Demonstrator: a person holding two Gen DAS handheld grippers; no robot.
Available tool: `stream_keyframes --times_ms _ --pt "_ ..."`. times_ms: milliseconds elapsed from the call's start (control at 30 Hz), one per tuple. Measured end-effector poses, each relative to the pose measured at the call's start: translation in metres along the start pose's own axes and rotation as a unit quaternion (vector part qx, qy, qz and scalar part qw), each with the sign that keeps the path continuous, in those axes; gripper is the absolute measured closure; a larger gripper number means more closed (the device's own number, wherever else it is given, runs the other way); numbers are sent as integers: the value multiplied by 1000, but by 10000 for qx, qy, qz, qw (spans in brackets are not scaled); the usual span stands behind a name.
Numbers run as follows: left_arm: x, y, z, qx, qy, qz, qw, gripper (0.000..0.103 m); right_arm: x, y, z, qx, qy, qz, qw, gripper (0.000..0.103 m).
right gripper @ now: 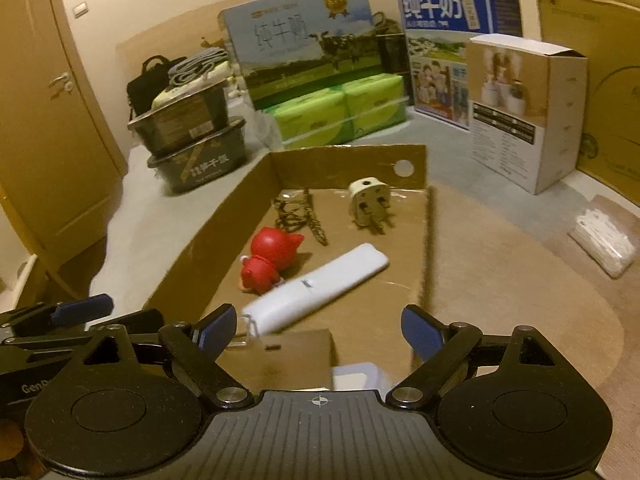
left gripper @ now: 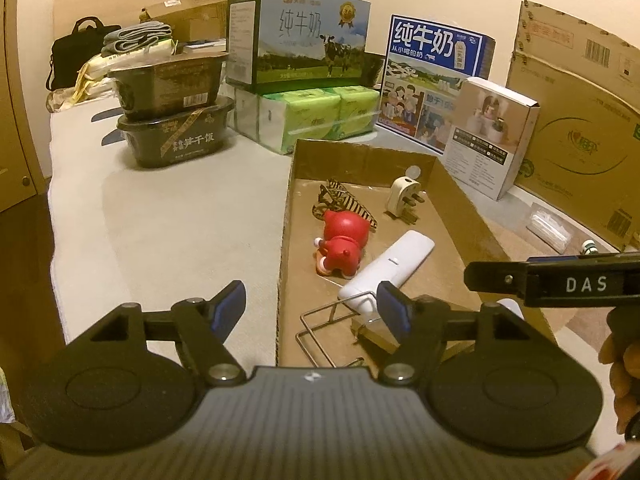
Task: Organize rigid objects
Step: 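Open the left tool to drop the clip while the right lowers and releases the box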
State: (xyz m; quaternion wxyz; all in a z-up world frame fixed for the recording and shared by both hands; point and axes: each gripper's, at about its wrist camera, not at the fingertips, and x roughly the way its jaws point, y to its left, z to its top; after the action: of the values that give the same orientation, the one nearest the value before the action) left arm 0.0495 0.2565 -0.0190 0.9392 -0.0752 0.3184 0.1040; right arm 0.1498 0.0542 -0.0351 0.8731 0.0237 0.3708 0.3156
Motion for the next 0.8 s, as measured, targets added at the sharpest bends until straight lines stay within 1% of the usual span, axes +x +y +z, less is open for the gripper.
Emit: stream_keyframes --times_ms 167,333,467,600,733,800 --pt "-5 -5 -1 10 19 -25 10000 30 -12 -5 -2 65 -30 -56 10000 14" --pt "-12 -10 -1 -4 40 -36 10000 29 -25 -10 -6 117 -30 -165 9998 14" --pt "-15 -14 -1 -69 58 -88 9999 25 -36 -14 -10 156 -41 -238 9996 14" --pt "-19 -19 -1 -65 61 -140 9999 23 -46 -20 -15 207 -37 -314 9993 14" --pt "-22 -25 -2 -31 60 -137 9999 18 -55 -24 -20 260 -30 -354 9990 14" --pt "-23 -27 -3 -9 67 -134 9999 17 -59 -26 -23 275 -34 -370 9989 14"
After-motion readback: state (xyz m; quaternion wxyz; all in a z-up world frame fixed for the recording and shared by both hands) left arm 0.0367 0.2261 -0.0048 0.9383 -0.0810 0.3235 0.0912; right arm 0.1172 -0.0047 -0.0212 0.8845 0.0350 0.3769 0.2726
